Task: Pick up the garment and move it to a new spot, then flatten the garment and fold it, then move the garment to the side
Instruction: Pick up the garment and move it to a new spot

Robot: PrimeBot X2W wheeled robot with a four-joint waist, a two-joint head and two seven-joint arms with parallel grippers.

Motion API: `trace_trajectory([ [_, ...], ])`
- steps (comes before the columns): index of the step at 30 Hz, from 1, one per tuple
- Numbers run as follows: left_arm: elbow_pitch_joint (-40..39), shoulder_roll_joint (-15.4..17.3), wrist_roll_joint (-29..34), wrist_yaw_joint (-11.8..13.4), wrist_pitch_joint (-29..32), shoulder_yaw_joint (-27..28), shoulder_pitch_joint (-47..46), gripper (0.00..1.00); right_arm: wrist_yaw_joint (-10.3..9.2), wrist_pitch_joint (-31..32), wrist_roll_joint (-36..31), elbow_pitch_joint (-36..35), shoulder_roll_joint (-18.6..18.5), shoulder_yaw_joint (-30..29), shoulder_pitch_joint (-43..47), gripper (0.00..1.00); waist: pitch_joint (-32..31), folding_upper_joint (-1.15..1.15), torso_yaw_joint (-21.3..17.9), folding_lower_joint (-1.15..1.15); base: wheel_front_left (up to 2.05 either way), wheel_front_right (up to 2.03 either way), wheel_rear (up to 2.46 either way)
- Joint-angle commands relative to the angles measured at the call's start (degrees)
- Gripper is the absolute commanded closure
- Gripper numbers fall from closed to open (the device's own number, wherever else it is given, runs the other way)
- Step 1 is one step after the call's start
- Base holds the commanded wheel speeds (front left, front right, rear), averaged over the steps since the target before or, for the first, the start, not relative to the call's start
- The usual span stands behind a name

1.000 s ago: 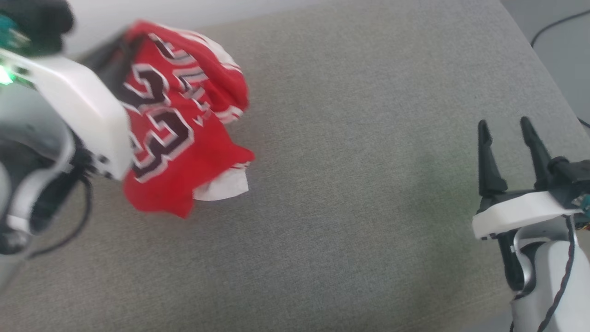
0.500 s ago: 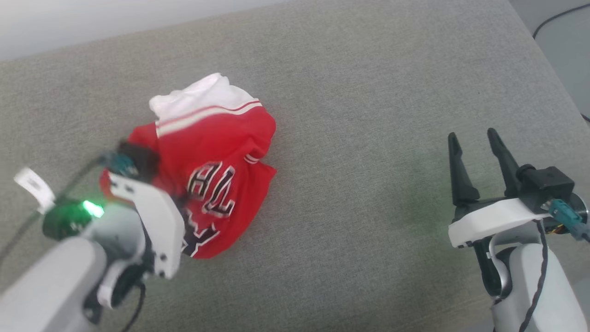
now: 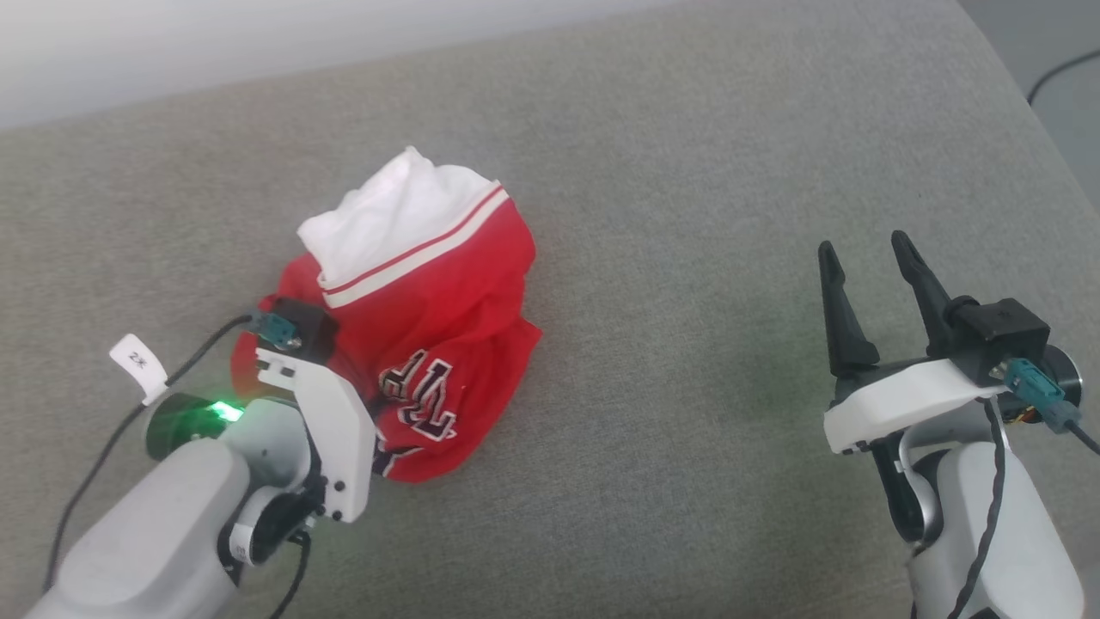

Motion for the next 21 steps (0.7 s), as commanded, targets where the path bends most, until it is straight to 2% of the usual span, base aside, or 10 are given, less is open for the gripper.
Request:
trace_trajectory([
  [1, 2.24, -0.54, -0.6, -0.44, 0.14, -1.45, 2.2, 0.0, 0.0, 0.31, -0.66, -0.25, 0.13, -0.12, 0.37, 0.0, -1.22, -0.01, 1.01, 0.0, 0.0, 0.0, 0.0],
  [9, 0.38, 1.16, 0.22, -3.55, -10.95, 2.72, 2.05, 0.0, 0.0, 1.46, -2.1, -0.98, -0.3, -2.59, 3.14, 0.0, -6.23, -0.01, 5.1, 0.0, 0.0, 0.0, 0.0],
  [15, 0.33, 3.37, -0.12, -3.72, -20.82, 6.82, 5.84, 0.0, 0.0, 2.1, -2.07, -1.19, -1.15, -3.33, 5.44, 0.0, -9.6, -0.01, 7.8, 0.0, 0.0, 0.0, 0.0],
  [21, 0.28, 5.21, -0.84, -2.87, -30.94, 11.39, 11.02, 0.0, 0.0, 2.57, -1.81, -1.38, -2.07, -4.25, 7.58, 0.0, -12.26, -0.01, 10.09, 0.0, 0.0, 0.0, 0.0],
])
